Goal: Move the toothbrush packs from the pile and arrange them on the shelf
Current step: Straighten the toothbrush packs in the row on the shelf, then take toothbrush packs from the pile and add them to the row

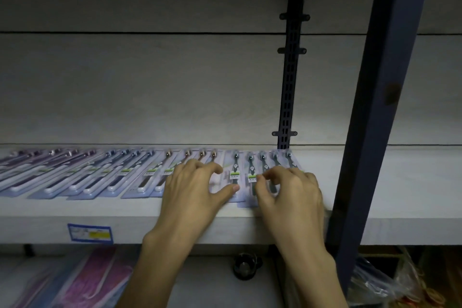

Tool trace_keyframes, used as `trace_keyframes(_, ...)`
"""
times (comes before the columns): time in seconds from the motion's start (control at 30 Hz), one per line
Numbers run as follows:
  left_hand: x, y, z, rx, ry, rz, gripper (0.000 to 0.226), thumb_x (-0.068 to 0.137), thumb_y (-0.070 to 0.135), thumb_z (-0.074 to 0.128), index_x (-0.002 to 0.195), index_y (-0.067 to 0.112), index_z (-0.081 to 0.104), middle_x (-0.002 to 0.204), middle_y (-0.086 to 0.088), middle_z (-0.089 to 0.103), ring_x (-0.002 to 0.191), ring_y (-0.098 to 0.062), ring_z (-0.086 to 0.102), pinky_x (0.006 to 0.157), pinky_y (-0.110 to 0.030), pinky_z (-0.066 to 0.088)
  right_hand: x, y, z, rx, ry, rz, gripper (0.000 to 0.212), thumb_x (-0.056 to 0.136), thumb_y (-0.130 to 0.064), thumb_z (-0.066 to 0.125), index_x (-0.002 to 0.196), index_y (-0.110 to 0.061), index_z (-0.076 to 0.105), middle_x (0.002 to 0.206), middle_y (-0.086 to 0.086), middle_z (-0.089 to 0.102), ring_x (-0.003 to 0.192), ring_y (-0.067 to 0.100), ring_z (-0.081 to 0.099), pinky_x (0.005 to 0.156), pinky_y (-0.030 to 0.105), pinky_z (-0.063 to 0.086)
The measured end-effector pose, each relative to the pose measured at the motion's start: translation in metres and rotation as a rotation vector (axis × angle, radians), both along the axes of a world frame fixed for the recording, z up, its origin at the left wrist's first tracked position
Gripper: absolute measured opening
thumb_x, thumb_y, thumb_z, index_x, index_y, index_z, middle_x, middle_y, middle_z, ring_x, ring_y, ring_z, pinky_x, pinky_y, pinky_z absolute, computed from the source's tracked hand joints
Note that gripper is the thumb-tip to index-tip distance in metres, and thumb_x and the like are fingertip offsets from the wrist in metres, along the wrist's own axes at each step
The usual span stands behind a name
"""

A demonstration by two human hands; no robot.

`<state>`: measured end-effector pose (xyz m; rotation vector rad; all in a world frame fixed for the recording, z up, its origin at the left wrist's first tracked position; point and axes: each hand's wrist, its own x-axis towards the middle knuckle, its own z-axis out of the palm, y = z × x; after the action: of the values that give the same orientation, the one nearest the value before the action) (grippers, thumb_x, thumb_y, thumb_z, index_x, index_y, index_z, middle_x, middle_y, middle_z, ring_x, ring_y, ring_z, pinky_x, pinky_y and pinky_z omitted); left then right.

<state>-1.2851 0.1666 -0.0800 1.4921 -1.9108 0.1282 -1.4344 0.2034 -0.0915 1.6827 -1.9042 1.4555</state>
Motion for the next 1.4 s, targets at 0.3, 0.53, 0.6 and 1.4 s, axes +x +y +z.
trace_keyframes(0.3, 0.049, 0.020, 0.006, -0.038, 0.052, 0.098, 0.045, 0.079, 0.058, 0.061, 0.117, 0.035, 0.060, 0.119, 0.008, 0.057, 0.113, -0.018, 0.048, 0.088, -0.031, 0.038, 0.036, 0.000, 0.015, -0.044, 0.111, 0.066, 0.019, 0.083, -0.028, 0.064, 0.093, -0.014, 0.072, 0.090, 0.007, 0.070, 0.086, 0.030, 0.056, 0.073, 0.037, 0.045)
trace_keyframes(0.53, 0.131, 0.045, 0.010, -0.062, 0.080, 0.170, 0.040, 0.082, 0.054, 0.060, 0.117, 0.035, 0.059, 0.120, 0.009, 0.057, 0.114, -0.015, 0.048, 0.089, -0.030, 0.038, 0.121, 0.008, 0.023, -0.047, 0.192, 0.213, 0.024, 0.083, -0.031, 0.064, 0.102, -0.017, 0.069, 0.095, 0.004, 0.070, 0.088, 0.027, 0.057, 0.073, 0.037, 0.045)
trace_keyframes(0.6, 0.165, 0.056, 0.010, -0.081, 0.082, 0.211, 0.038, 0.082, 0.052, 0.061, 0.116, 0.035, 0.060, 0.118, 0.008, 0.058, 0.112, -0.016, 0.049, 0.089, -0.030, 0.038, 0.156, 0.012, 0.023, -0.038, 0.210, 0.268, 0.025, 0.084, -0.033, 0.063, 0.104, -0.019, 0.068, 0.097, 0.004, 0.070, 0.090, 0.027, 0.057, 0.075, 0.038, 0.046)
trace_keyframes(1.4, 0.594, 0.233, 0.002, -0.097, 0.004, 0.674, 0.032, 0.088, 0.044, 0.057, 0.117, 0.033, 0.060, 0.115, 0.008, 0.059, 0.106, -0.017, 0.050, 0.088, -0.034, 0.041, 0.593, 0.108, 0.014, -0.008, 0.152, 0.794, 0.027, 0.088, -0.036, 0.057, 0.110, -0.022, 0.063, 0.102, 0.000, 0.066, 0.098, 0.022, 0.053, 0.083, 0.038, 0.045)
